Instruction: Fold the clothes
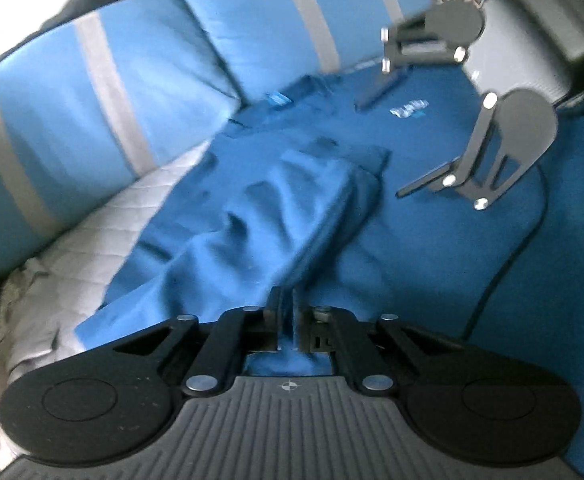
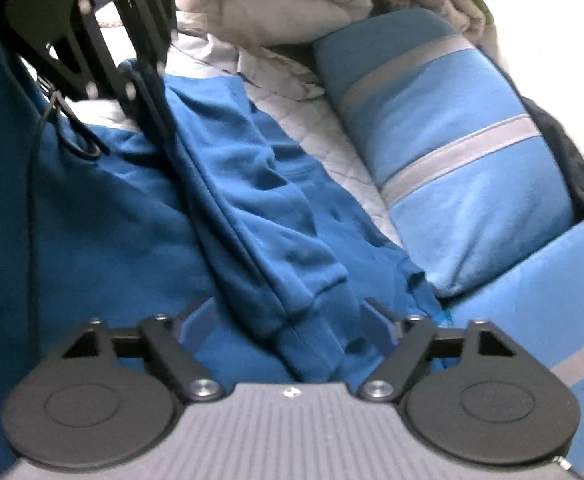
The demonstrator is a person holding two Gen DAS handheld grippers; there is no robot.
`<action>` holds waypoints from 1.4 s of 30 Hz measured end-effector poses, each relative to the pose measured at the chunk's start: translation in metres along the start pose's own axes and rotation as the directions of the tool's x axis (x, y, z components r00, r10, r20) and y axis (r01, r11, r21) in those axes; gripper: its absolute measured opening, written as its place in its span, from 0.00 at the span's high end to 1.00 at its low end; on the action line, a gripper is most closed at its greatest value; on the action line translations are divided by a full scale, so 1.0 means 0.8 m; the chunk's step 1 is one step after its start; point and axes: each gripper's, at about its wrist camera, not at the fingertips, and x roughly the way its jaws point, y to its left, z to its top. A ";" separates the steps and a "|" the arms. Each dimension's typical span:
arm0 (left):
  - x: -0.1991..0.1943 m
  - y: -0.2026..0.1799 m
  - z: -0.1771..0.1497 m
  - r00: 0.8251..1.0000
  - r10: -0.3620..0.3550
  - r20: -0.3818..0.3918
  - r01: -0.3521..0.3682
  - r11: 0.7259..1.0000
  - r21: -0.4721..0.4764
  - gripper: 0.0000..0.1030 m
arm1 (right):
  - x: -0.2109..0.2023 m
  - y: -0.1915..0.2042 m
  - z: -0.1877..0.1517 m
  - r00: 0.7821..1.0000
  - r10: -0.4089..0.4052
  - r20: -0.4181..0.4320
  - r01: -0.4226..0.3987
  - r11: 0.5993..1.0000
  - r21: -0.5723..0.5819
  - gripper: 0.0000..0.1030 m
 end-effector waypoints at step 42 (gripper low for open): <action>-0.062 0.049 -0.044 0.978 0.206 0.025 -0.189 0.936 -0.296 0.58 | 0.000 0.038 0.008 0.995 0.099 -0.023 -0.101 0.986 -0.136 0.55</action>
